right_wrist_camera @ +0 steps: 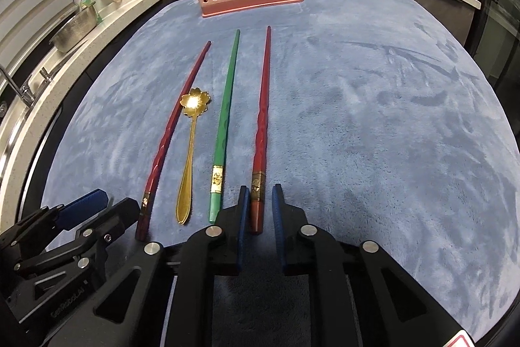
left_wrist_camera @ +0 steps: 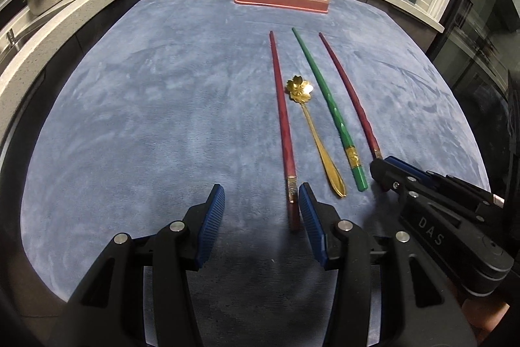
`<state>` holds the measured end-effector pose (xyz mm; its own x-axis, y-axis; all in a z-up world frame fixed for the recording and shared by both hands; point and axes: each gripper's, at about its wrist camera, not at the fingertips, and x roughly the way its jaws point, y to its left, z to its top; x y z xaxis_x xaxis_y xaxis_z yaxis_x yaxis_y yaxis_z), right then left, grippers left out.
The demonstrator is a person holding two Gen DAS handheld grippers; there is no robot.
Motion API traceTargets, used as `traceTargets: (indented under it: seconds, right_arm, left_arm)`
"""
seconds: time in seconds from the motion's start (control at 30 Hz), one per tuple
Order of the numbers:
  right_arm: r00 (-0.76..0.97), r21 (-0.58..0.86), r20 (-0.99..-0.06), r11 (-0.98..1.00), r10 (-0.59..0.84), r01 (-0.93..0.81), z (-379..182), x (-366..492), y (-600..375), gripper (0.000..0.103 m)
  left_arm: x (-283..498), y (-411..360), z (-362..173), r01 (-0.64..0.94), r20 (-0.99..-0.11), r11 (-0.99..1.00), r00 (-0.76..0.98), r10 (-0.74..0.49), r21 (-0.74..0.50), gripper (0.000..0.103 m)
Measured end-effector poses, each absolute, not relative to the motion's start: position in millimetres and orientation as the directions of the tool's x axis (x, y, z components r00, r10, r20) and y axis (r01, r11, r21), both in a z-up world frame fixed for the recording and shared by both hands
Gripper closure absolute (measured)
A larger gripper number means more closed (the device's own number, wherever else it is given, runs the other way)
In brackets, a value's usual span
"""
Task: Organize utensils
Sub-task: 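Move both open tools back down to the remaining utensils, then grasp a dark red chopstick with the right tool while the left tool grasps a red chopstick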
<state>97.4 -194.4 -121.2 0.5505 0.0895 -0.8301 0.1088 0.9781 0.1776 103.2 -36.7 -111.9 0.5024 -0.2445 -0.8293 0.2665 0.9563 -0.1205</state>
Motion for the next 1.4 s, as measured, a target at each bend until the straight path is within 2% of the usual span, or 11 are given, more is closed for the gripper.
traceTargets:
  seconds: [0.23, 0.5, 0.57, 0.63, 0.8, 0.93, 1.13, 1.4]
  right_arm:
    - [0.55, 0.178, -0.83, 0.978, 0.089, 0.11, -122.1, 97.0, -196.7, 0.095]
    - [0.547, 0.191, -0.832, 0.975, 0.098, 0.115, -122.1, 94.2, -199.9, 0.096]
    - [0.546, 0.193, -0.832, 0.974, 0.099, 0.117, -122.4, 93.7, -199.1, 0.096]
    - [0.546, 0.194, -0.832, 0.974, 0.1, 0.117, -122.6, 92.7, -199.1, 0.096]
    - [0.546, 0.195, -0.832, 0.974, 0.101, 0.118, -122.6, 92.8, -199.2, 0.096]
    - [0.546, 0.197, -0.832, 0.973, 0.102, 0.119, -122.7, 91.2, -199.3, 0.096]
    - [0.544, 0.203, -0.833, 0.972, 0.106, 0.121, -122.8, 88.3, -199.6, 0.096]
    - [0.545, 0.216, -0.83, 0.968, 0.114, 0.127, -119.9, 84.6, -200.4, 0.096]
  left_arm:
    - [103.4, -43.1, -115.2, 0.28, -0.83, 0.952, 0.496, -0.257, -0.127, 0.058]
    - [105.5, -44.9, -120.9, 0.271, -0.828, 0.953, 0.497, -0.259, -0.135, 0.059]
    - [106.0, -44.4, -121.3, 0.268, -0.827, 0.953, 0.498, -0.261, -0.139, 0.063]
    - [107.2, -43.6, -122.2, 0.265, -0.827, 0.954, 0.498, -0.262, -0.143, 0.07]
    - [107.5, -42.9, -123.0, 0.266, -0.825, 0.954, 0.502, -0.261, -0.139, 0.072]
    - [109.6, -40.8, -123.6, 0.275, -0.823, 0.949, 0.496, -0.277, -0.154, 0.087]
    - [107.7, -39.5, -123.9, 0.273, -0.82, 0.949, 0.5, -0.279, -0.157, 0.094]
    - [103.5, -38.6, -120.4, 0.267, -0.817, 0.95, 0.504, -0.282, -0.163, 0.094]
